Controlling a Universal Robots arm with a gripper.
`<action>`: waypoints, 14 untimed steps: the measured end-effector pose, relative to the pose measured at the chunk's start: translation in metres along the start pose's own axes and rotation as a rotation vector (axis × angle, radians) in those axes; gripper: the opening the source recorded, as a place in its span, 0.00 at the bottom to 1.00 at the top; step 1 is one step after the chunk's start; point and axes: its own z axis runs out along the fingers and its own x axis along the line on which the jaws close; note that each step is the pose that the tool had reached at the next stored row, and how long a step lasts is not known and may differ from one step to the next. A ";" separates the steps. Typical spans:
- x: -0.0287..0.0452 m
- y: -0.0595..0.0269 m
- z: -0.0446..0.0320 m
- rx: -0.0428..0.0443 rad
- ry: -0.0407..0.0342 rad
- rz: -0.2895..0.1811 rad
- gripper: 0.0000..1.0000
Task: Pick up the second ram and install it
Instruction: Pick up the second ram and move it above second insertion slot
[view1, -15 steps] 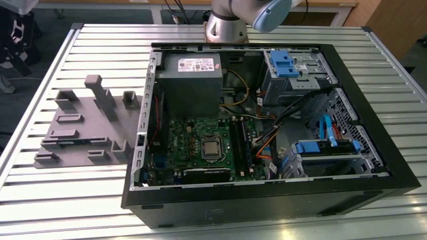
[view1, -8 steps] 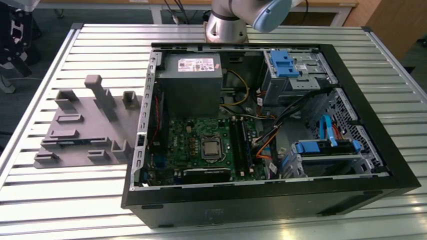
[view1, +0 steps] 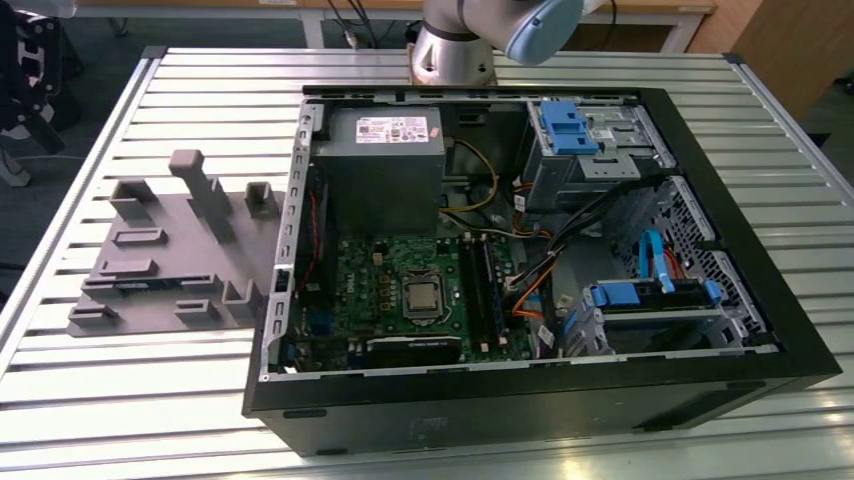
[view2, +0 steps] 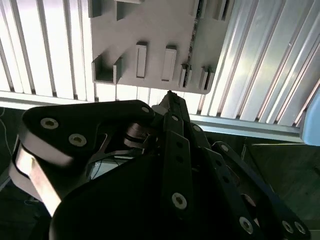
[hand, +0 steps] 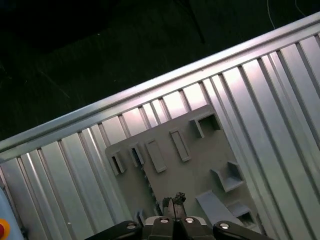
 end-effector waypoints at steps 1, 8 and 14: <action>0.0000 0.0000 0.0001 -0.0001 0.0003 -0.009 0.13; 0.0000 0.0000 0.0003 -0.0007 0.0013 -0.044 0.13; 0.0001 -0.0001 0.0010 -0.0023 0.0040 -0.140 0.13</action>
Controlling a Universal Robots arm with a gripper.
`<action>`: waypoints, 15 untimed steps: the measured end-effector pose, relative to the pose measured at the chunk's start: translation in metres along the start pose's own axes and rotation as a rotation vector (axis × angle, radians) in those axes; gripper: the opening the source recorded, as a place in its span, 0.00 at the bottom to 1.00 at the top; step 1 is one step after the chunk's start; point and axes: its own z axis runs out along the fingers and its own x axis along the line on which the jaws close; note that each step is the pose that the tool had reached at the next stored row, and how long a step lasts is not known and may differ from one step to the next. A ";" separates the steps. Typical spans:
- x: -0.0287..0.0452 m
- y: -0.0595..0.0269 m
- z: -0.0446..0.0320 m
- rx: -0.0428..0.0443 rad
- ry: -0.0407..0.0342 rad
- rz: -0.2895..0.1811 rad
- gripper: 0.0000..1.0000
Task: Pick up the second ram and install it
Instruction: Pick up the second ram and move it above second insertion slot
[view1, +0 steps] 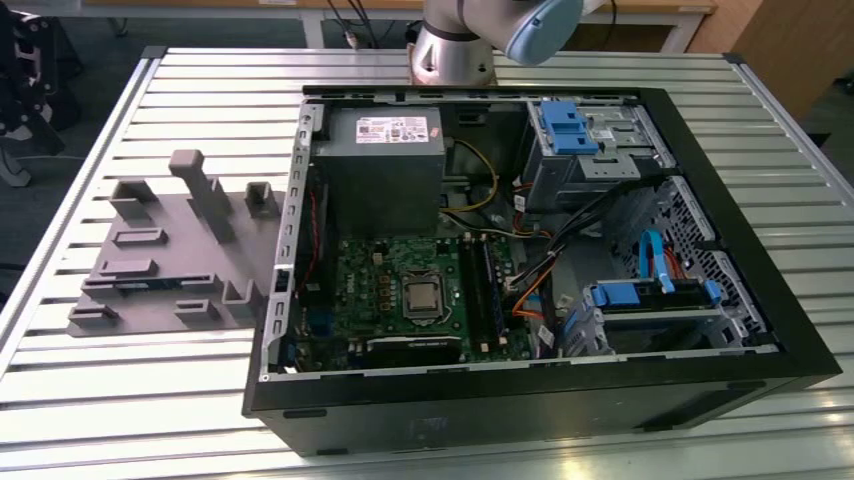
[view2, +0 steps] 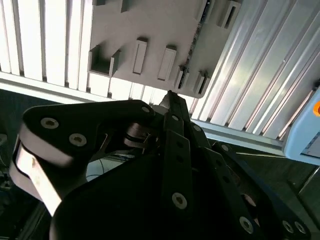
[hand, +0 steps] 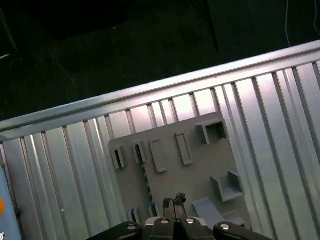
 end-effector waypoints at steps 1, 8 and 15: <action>0.0000 0.0000 0.0002 -0.0003 0.0005 -0.018 0.13; 0.0000 0.0000 0.0012 -0.0015 0.0027 -0.095 0.20; 0.0001 -0.0001 0.0041 -0.0027 0.0048 -0.167 0.20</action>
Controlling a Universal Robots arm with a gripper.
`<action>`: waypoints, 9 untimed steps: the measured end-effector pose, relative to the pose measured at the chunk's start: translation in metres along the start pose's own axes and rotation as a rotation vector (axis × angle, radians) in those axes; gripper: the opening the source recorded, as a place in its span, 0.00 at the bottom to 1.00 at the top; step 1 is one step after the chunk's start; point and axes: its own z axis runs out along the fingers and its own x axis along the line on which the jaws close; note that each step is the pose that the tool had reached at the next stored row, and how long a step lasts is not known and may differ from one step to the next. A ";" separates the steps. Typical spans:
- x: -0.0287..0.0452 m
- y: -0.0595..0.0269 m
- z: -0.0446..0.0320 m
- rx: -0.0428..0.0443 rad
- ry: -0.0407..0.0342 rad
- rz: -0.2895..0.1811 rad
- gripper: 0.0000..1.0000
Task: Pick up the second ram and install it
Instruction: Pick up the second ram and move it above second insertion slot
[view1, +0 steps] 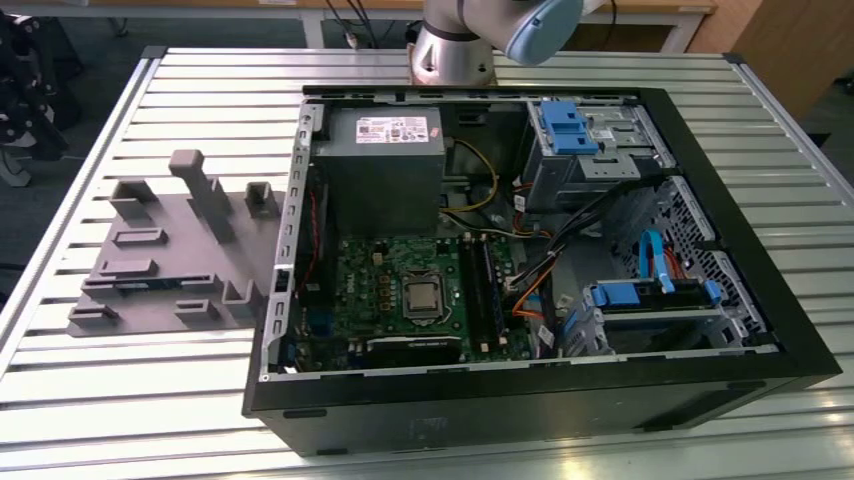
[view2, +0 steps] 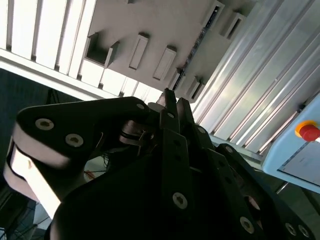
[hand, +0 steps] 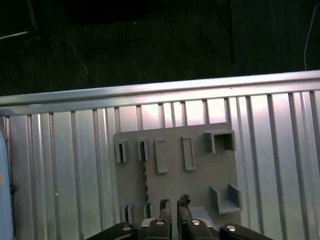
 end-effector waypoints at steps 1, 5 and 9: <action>0.0000 0.0000 0.0006 -0.0002 0.0004 -0.015 0.20; 0.0000 0.0000 0.0010 -0.0007 0.0010 -0.030 0.27; 0.0000 0.0000 0.0010 -0.0006 0.0010 -0.031 0.27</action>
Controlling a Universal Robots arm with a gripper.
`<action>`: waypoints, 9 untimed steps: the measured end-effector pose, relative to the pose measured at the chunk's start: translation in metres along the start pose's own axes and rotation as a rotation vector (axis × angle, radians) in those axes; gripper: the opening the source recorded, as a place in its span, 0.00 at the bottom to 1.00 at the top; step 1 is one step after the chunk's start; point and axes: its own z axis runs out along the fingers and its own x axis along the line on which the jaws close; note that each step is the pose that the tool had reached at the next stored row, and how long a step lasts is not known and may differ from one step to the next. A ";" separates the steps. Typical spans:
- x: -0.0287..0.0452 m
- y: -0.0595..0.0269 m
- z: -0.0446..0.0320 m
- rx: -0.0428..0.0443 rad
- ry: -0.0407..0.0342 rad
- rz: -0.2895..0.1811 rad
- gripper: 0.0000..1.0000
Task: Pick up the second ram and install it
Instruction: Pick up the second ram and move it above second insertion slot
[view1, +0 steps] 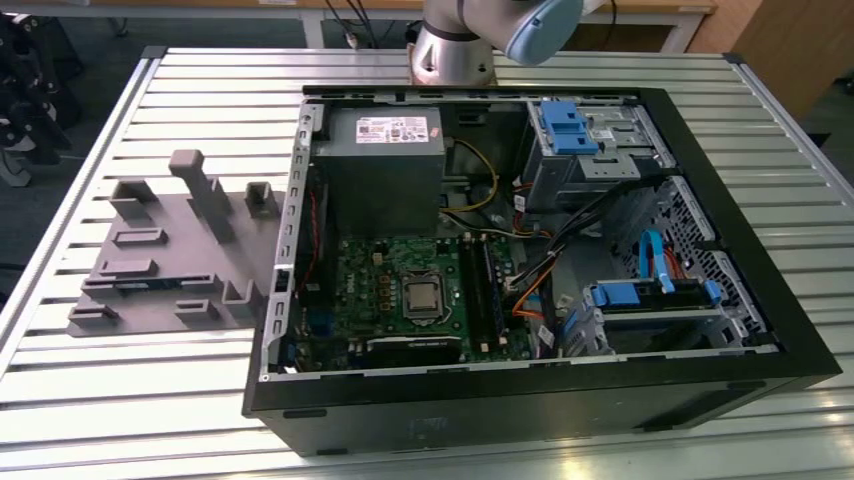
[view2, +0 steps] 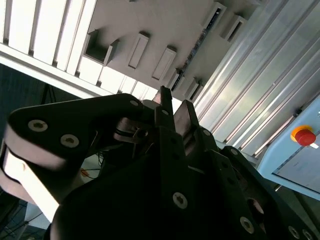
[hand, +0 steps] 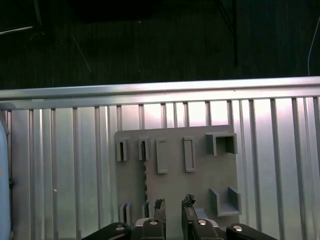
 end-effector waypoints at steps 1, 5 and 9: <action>0.0000 0.0000 0.0000 0.0000 0.0000 0.000 0.27; 0.0000 0.0000 0.0000 0.0000 0.0000 0.000 0.34; 0.0000 0.0000 0.0014 0.0003 -0.0002 0.000 0.41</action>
